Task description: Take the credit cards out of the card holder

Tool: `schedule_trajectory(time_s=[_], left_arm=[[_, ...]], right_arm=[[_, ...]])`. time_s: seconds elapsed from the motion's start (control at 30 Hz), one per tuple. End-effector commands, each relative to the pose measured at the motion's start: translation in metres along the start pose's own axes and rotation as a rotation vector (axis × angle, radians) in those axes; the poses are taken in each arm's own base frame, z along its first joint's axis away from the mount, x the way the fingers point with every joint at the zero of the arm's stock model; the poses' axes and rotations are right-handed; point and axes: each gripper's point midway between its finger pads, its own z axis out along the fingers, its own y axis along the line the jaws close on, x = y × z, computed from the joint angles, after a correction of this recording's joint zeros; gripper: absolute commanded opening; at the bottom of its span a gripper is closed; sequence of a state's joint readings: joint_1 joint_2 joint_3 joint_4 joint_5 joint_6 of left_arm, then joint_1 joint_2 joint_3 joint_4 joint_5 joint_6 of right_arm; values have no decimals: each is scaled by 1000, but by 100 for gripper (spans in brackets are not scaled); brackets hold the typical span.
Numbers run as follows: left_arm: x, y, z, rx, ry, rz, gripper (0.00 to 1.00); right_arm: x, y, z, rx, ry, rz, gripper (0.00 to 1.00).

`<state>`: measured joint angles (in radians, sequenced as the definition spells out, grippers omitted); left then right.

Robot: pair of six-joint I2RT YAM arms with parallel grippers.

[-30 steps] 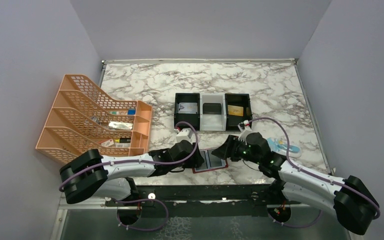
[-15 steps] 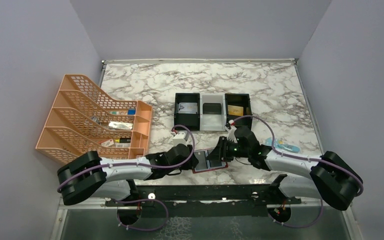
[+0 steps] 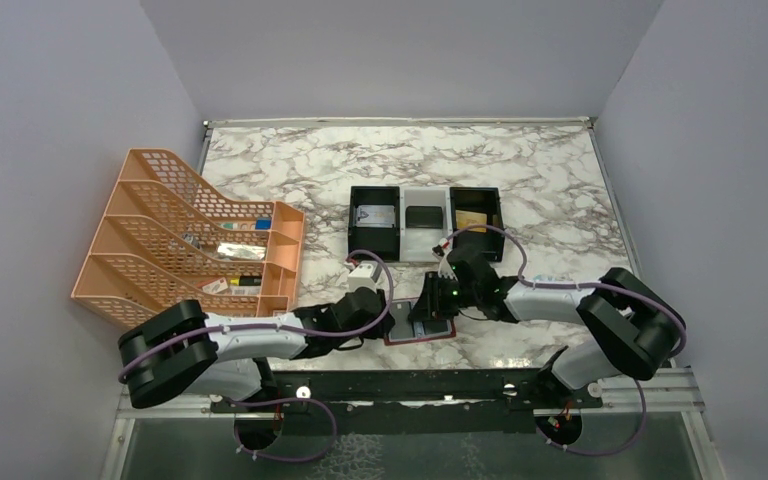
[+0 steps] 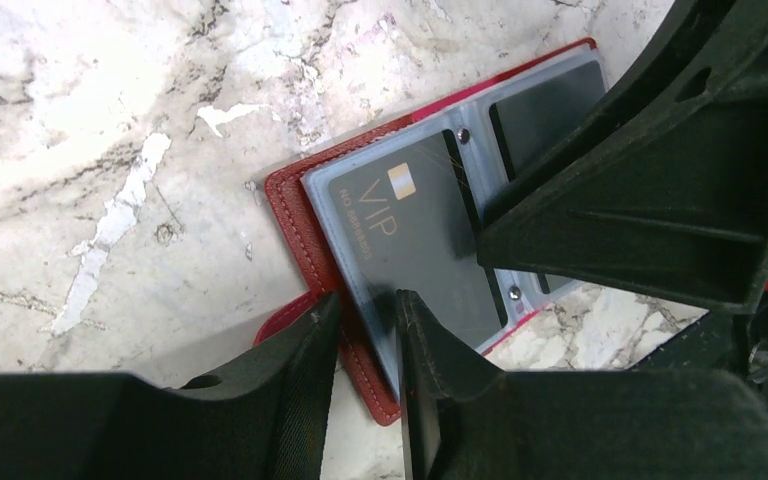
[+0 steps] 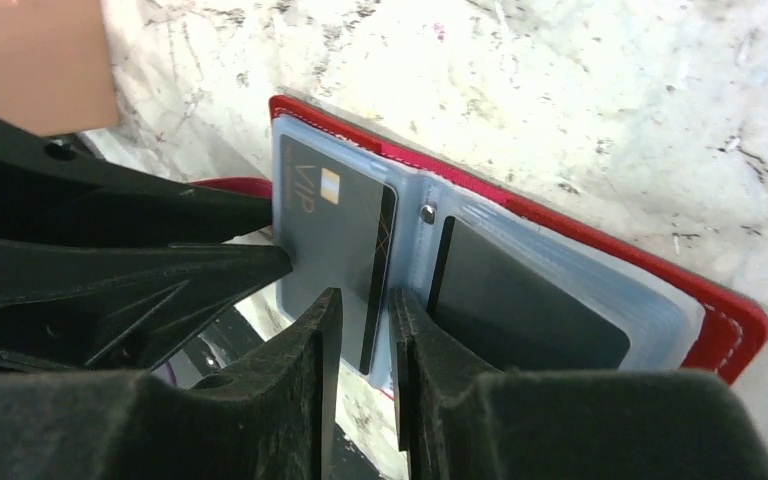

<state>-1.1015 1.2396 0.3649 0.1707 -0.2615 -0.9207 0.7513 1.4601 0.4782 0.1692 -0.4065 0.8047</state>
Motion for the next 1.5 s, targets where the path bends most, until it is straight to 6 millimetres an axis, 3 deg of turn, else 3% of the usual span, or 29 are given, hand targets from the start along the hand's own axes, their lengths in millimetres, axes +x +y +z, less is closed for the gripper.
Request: schedule_trajectory(time_s=[0.0, 0.33, 0.47, 0.9, 1.1, 1.47], left_arm=[[15, 30, 6, -132, 55, 87, 28], [27, 39, 11, -157, 98, 101, 23], [28, 38, 10, -154, 110, 105, 19], [27, 43, 8, -190, 115, 111, 12], [25, 57, 4, -254, 97, 112, 9], [28, 59, 5, -257, 105, 114, 8]], right_arm=[[-7, -23, 0, 136, -30, -11, 24], [9, -23, 8, 71, 11, 21, 22], [7, -15, 7, 15, -27, 42, 14], [0, -3, -1, -32, -72, 33, 1], [-3, -3, -7, -17, -89, 3, 1], [2, -4, -9, -17, -72, -7, 1]])
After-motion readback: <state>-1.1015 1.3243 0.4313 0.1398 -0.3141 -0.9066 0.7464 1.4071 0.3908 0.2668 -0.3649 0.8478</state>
